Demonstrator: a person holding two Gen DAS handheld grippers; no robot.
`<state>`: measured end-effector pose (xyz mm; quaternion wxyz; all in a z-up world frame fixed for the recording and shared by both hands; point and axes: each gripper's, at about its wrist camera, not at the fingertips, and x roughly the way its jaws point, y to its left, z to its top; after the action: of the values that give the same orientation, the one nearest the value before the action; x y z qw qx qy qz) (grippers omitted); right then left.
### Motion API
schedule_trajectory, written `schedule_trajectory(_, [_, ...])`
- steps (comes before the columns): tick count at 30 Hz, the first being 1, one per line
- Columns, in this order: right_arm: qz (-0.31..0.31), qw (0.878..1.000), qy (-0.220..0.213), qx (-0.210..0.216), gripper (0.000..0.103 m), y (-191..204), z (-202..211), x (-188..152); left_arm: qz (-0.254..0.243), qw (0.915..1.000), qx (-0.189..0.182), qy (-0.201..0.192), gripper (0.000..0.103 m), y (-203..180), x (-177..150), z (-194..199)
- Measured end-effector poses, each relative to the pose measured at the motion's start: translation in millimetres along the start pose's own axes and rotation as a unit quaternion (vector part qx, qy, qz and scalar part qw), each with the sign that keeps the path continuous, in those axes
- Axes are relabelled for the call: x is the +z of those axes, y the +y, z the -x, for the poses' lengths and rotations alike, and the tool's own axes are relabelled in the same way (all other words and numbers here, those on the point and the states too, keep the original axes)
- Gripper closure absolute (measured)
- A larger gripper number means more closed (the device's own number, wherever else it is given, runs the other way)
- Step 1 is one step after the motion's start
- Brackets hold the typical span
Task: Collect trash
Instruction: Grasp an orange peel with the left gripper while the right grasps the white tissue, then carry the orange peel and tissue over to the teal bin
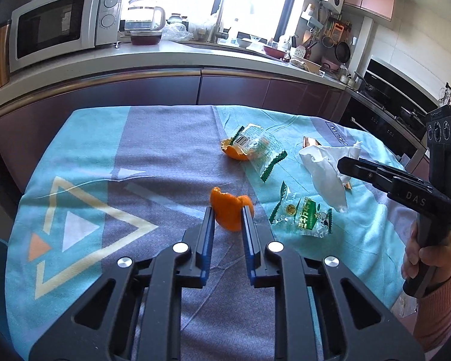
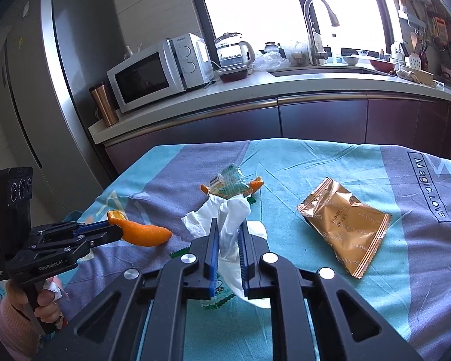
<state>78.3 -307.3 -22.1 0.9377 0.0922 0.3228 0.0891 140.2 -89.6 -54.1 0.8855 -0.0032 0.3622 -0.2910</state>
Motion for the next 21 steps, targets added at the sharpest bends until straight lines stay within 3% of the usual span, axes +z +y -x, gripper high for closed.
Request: schedule_trajectory(21, [0.032,0.997,-0.005,0.063,0.092,60,6,-1,0.028,0.9988,0.019,-0.036,0.086,41,-22,65])
